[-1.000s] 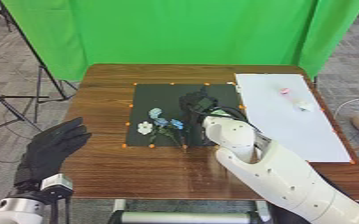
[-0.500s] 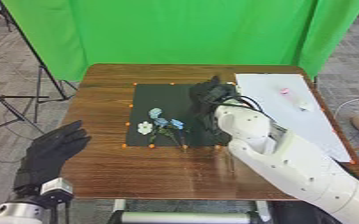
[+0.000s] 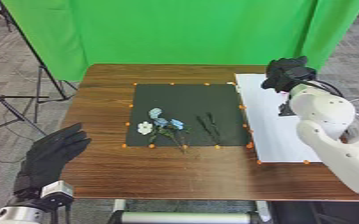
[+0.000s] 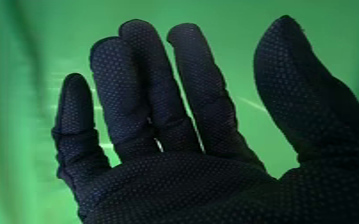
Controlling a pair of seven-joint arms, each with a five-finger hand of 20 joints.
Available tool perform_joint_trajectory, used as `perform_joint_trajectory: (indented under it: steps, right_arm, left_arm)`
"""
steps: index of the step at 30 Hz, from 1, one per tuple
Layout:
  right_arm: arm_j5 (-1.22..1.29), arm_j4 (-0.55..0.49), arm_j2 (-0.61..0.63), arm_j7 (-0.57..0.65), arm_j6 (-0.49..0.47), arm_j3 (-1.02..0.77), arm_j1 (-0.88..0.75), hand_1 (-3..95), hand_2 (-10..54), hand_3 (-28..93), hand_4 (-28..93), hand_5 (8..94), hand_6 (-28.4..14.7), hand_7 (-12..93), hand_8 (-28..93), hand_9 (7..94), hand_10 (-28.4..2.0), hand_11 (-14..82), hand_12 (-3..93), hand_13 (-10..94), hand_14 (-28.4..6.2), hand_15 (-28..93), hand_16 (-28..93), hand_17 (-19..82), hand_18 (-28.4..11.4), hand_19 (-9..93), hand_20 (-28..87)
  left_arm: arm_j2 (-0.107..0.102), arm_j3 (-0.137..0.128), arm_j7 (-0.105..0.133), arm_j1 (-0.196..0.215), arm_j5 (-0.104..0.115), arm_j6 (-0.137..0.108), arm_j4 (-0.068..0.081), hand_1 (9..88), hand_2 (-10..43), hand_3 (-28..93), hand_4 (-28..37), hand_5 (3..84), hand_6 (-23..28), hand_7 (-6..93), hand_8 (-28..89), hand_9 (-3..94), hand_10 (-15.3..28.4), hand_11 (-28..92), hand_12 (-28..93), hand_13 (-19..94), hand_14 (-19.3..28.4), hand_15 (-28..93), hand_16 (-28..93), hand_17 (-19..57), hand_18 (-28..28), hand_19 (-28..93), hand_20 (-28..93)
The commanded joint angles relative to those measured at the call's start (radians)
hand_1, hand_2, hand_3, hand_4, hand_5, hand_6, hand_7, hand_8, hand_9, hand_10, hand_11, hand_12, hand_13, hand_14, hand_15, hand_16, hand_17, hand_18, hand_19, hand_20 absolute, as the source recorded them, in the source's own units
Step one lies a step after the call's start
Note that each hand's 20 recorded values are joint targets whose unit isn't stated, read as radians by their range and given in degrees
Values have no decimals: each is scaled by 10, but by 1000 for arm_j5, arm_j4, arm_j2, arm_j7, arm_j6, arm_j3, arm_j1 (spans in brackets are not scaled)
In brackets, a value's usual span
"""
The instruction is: Arrange flowers
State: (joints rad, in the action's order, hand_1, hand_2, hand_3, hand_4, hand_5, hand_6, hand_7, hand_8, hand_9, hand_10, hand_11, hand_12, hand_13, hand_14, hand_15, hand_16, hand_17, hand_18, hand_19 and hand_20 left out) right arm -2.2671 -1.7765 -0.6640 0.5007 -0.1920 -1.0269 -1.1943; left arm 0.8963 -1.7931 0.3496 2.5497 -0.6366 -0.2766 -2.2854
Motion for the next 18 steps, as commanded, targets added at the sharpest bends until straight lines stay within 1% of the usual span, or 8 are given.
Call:
perform_joint_trajectory:
  steps: [1, 4, 10, 11, 13, 14, 15, 18]
  right_arm:
    - [2, 78, 64, 68, 35, -114, -141, 281, -42, 887, -283, 569, -38, 192, -136, 560, -175, 302, 187, 412, -186, 750, 160, 56, -266, 678, 426]
    - [-1, 95, 59, 81, 11, -145, -163, 279, -46, 883, -283, 567, -38, 192, -135, 558, -175, 301, 187, 417, -180, 751, 158, 64, -261, 680, 425]
    - [-4, 125, 34, 100, -49, -183, -184, 269, -49, 875, -283, 547, -39, 189, -135, 545, -176, 295, 187, 409, -181, 751, 158, 66, -260, 683, 424]
    - [-1, 130, 33, 104, -50, -181, -187, 267, -49, 875, -283, 544, -40, 189, -135, 542, -176, 293, 187, 408, -181, 751, 157, 66, -259, 683, 424]
    - [-17, 141, 24, 107, -50, -183, -191, 266, -49, 875, -283, 540, -42, 189, -135, 537, -179, 289, 187, 403, -182, 751, 157, 64, -259, 683, 424]
    - [-12, 145, 24, 113, -47, -178, -188, 266, -49, 874, -283, 537, -42, 187, -135, 535, -179, 287, 186, 402, -183, 752, 156, 63, -259, 683, 424]
    - [-11, 147, 22, 114, -46, -178, -189, 266, -49, 874, -283, 536, -42, 187, -135, 535, -179, 286, 186, 402, -183, 752, 156, 63, -259, 683, 424]
    - [-20, 156, 14, 114, -43, -167, -176, 265, -49, 873, -283, 532, -42, 186, -133, 534, -179, 286, 188, 401, -184, 753, 156, 62, -260, 683, 424]
  left_arm:
    - [-4, 11, 10, 9, 10, -9, -6, 274, 53, 827, -123, 457, 138, 126, -81, 380, 225, 348, 86, 272, 283, 573, -123, -96, 213, 576, 115]
    - [-7, 19, 9, -1, 9, -8, -4, 274, 53, 827, -122, 458, 138, 125, -81, 380, 225, 348, 85, 270, 283, 572, -123, -96, 214, 576, 115]
    - [-14, 28, 16, -8, 13, -11, 0, 274, 54, 826, -123, 457, 138, 125, -81, 380, 224, 348, 86, 270, 284, 572, -123, -97, 214, 577, 115]
    - [-18, 30, 23, -6, 17, -12, 1, 274, 54, 826, -123, 457, 138, 124, -82, 380, 224, 348, 86, 270, 284, 573, -123, -97, 214, 577, 116]
    - [-18, 35, 22, -13, 15, -10, 2, 274, 54, 827, -122, 458, 138, 124, -82, 379, 225, 347, 86, 270, 284, 572, -123, -97, 214, 577, 115]
    - [-22, 37, 26, -11, 20, -13, 3, 273, 53, 828, -122, 458, 138, 124, -81, 379, 225, 347, 86, 271, 284, 572, -123, -97, 214, 577, 115]
    - [-22, 40, 27, -13, 19, -12, 5, 273, 53, 828, -122, 457, 138, 125, -81, 379, 225, 347, 86, 271, 284, 572, -123, -97, 214, 577, 116]
    - [-22, 39, 27, -16, 20, -10, 7, 273, 53, 829, -123, 457, 138, 125, -81, 379, 225, 347, 86, 271, 284, 572, -123, -97, 213, 576, 116]
